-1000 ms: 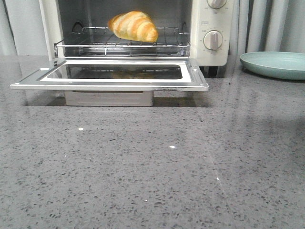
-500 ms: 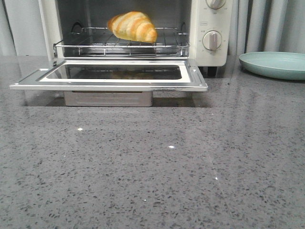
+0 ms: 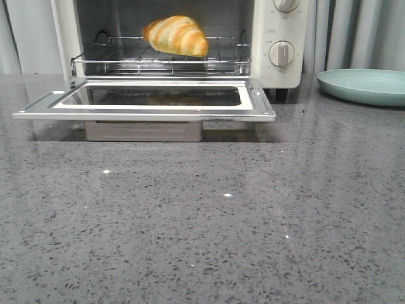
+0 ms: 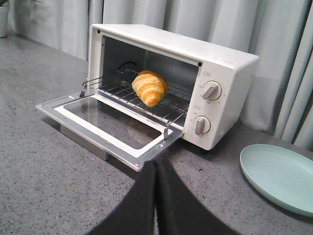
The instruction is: Put bread in oven
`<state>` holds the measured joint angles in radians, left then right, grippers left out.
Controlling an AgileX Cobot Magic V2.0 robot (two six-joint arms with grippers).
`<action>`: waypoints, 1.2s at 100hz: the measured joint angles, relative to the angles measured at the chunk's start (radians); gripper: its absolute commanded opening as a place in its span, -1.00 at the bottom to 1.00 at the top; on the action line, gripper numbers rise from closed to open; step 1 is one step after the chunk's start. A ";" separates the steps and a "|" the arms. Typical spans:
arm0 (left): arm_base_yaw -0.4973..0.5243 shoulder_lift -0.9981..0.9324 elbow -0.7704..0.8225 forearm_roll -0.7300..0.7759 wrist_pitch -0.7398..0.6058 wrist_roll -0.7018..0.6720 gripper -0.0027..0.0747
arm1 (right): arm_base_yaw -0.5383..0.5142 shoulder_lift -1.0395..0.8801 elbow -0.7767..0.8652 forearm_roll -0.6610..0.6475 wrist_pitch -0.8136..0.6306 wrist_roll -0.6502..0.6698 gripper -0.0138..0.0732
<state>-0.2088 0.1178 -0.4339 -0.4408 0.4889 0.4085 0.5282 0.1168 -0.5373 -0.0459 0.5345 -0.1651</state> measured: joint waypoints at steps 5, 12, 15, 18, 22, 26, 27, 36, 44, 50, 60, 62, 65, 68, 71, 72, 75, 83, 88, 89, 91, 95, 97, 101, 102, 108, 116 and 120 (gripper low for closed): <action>0.000 0.000 0.000 0.000 0.000 0.000 -0.99 | 0.000 0.000 0.000 0.000 0.000 0.000 -0.81; 0.002 0.000 0.000 0.012 0.000 0.000 -0.99 | 0.000 0.000 0.000 0.000 0.000 0.000 -0.81; 0.003 -0.002 0.000 0.031 0.000 0.000 -0.99 | 0.000 0.000 0.000 0.000 0.000 0.000 -0.81; 0.004 -0.007 0.001 0.066 -0.002 0.000 -0.99 | 0.000 0.000 0.000 0.000 0.000 0.000 -0.81; 0.008 -0.023 0.008 0.133 -0.018 -0.005 -0.99 | 0.000 0.000 0.000 0.000 0.000 0.000 -0.81; 0.012 -0.045 0.020 0.201 -0.049 -0.015 -0.99 | 0.000 -0.002 0.000 0.000 0.000 0.000 -0.81; 0.013 -0.050 0.027 0.211 -0.055 -0.018 -0.99 | 0.000 -0.002 0.000 0.000 0.000 0.000 -0.81; 0.021 -0.112 0.114 0.324 -0.171 -0.099 -0.99 | 0.000 -0.002 0.000 0.000 0.000 0.000 -0.81; 0.031 -0.120 0.213 0.371 -0.247 -0.202 -0.99 | -0.002 -0.002 0.000 0.000 0.000 0.000 -0.81; 0.046 -0.120 0.286 0.387 -0.257 -0.288 -0.99 | -0.001 -0.002 0.000 0.000 0.000 0.000 -0.81; 0.077 -0.120 0.376 0.395 -0.257 -0.400 -0.99 | -0.002 -0.002 0.000 -0.002 0.000 0.000 -0.81; 0.085 -0.120 0.391 0.395 -0.257 -0.417 -0.99 | -0.002 -0.002 0.000 -0.002 0.000 0.000 -0.81; 0.095 -0.120 0.409 0.395 -0.257 -0.433 -0.99 | -0.002 -0.002 0.000 -0.002 0.000 0.000 -0.81; 0.105 -0.120 0.426 0.395 -0.257 -0.448 -0.99 | -0.003 -0.002 0.000 -0.002 0.000 0.000 -0.81; 0.117 -0.120 0.435 0.397 -0.250 -0.456 -0.99 | -0.003 -0.002 0.000 -0.002 0.000 0.000 -0.81; 0.120 -0.120 0.435 0.397 -0.245 -0.456 -0.99 | -0.003 -0.002 0.000 -0.002 0.000 0.000 -0.81; 0.129 -0.120 0.435 0.399 -0.242 -0.462 -0.99 | -0.003 -0.002 0.000 -0.002 0.000 0.000 -0.81; 0.156 -0.120 0.435 0.400 -0.223 -0.466 -0.99 | -0.003 -0.002 0.000 -0.002 0.000 0.000 -0.81; 0.168 -0.120 0.435 0.400 -0.189 -0.469 -0.99 | -0.003 -0.002 0.000 -0.002 0.000 0.000 -0.81; 0.170 -0.120 0.435 0.400 -0.184 -0.469 -0.99 | -0.003 -0.002 0.000 -0.002 0.000 0.000 -0.81; 0.173 -0.120 0.435 0.400 -0.174 -0.469 -0.99 | -0.003 -0.002 0.000 -0.002 0.000 0.000 -0.81; 0.181 -0.120 0.435 0.400 -0.163 -0.471 -0.99 | -0.003 -0.002 0.000 -0.002 0.000 0.000 -0.81; 0.183 -0.120 0.435 0.400 -0.160 -0.471 -0.99 | -0.003 -0.002 0.000 -0.002 0.000 0.000 -0.81; 0.186 -0.120 0.435 0.400 -0.158 -0.473 -0.99 | -0.003 -0.002 0.000 -0.002 0.000 0.000 -0.81; 0.186 -0.120 0.435 0.400 -0.158 -0.472 -0.99 | -0.003 -0.002 0.000 -0.002 0.000 0.000 -0.81; 0.189 -0.120 0.435 0.400 -0.158 -0.473 -0.99 | -0.003 -0.002 0.000 -0.002 0.000 0.000 -0.81; 0.189 -0.120 0.435 0.400 -0.158 -0.475 -0.99 | -0.003 -0.002 0.000 -0.002 0.000 0.000 -0.81; 0.189 -0.120 0.435 0.400 -0.158 -0.475 -0.99 | -0.003 -0.002 0.000 -0.002 0.000 0.000 -0.81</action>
<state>-0.0202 -0.0022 0.0016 -0.0412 0.3308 -0.0661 0.5251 0.1153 -0.5373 -0.0481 0.5345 -0.1651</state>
